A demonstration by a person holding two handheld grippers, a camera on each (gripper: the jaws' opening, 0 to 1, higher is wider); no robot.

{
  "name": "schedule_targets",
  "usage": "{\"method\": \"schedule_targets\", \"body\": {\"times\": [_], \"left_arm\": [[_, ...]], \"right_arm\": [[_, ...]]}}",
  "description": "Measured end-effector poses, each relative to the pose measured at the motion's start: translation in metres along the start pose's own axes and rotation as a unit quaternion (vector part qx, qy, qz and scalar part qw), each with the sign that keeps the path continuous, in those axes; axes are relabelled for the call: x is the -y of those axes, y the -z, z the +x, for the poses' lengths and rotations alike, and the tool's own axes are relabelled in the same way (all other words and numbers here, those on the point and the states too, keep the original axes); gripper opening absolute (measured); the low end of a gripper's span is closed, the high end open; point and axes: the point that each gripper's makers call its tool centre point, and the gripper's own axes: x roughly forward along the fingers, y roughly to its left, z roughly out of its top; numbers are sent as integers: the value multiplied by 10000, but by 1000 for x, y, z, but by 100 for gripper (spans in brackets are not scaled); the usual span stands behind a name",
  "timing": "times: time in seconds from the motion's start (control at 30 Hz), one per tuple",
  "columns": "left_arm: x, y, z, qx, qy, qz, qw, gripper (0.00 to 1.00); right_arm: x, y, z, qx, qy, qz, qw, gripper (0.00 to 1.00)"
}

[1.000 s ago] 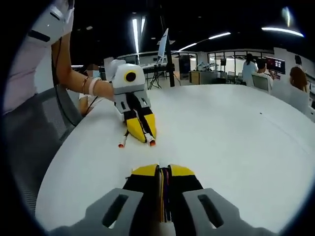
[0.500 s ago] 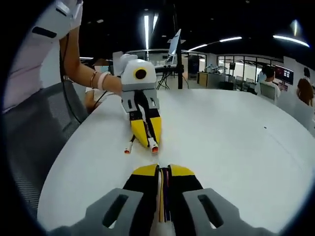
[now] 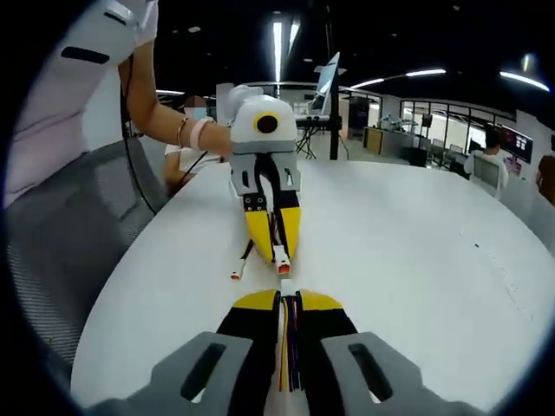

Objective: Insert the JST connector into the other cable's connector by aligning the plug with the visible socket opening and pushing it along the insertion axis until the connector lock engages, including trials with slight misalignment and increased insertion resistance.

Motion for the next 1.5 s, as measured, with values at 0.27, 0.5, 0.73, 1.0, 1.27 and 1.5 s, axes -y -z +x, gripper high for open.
{"method": "schedule_targets", "body": {"times": [0.27, 0.5, 0.73, 1.0, 1.27, 1.5], "left_arm": [[4, -4, 2, 43, 124, 26, 9999, 0], [6, -7, 1, 80, 175, 35, 9998, 0], [6, -7, 0, 118, 202, 20, 9997, 0], [7, -10, -2, 239, 225, -27, 9995, 0], [8, -10, -4, 229, 247, 0, 9994, 0], [11, -6, -3, 184, 309, -6, 9994, 0]], "right_arm": [[-2, -3, 5, 79, -141, 33, 9999, 4], [-5, -6, 9, 123, -240, 7, 9996, 4], [-5, -10, 8, 194, -219, -32, 9996, 4], [-6, -11, 7, 191, -216, -87, 9995, 4], [-7, -11, 8, 262, -283, 63, 9992, 4], [-11, -9, 10, 193, -354, 43, 9992, 4]]}}
